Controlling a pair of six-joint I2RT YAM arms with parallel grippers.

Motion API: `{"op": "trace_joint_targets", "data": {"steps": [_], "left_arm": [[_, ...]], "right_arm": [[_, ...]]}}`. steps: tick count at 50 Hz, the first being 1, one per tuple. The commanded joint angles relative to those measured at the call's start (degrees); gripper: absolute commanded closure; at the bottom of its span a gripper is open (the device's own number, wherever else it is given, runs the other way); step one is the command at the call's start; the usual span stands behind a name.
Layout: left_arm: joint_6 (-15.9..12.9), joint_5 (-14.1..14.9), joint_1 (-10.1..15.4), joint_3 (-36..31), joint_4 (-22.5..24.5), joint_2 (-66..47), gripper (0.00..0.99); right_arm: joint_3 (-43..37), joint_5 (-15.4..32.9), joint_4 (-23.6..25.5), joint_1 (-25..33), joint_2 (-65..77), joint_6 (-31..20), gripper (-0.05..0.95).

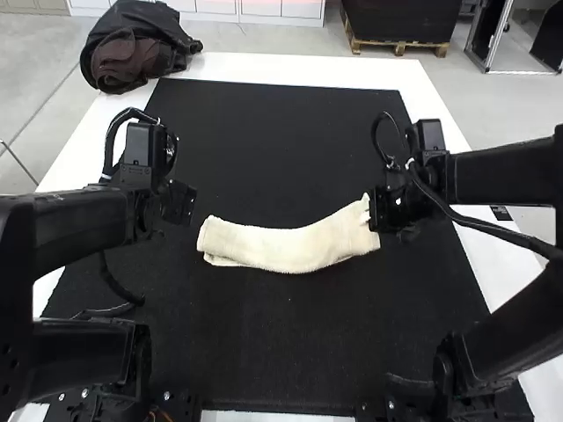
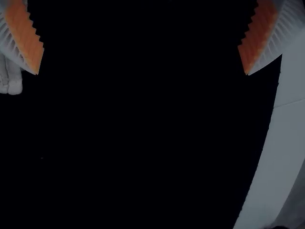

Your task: Fold the towel.

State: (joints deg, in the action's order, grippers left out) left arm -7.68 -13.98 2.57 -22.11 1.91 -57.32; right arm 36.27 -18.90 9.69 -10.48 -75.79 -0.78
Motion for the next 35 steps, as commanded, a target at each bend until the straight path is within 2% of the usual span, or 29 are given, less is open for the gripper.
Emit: {"op": "trace_joint_targets", "data": {"steps": [1, 18, 35], "left_arm": [[0.30, -0.61, -0.55, -1.97, 0.28, 1.25, 0.038], [0.30, -0.79, -0.55, -1.62, 0.55, 1.16, 0.038], [0.30, -0.96, -0.90, -1.27, 0.37, 1.25, 0.038]], "right_arm": [[2.66, -2.29, -0.03, -2.88, 0.64, 2.62, 0.92], [5.39, -2.20, -0.29, -13.60, -2.87, 6.84, 0.92], [9.26, -3.34, -6.88, -20.90, -9.11, 9.48, 0.92]]}}
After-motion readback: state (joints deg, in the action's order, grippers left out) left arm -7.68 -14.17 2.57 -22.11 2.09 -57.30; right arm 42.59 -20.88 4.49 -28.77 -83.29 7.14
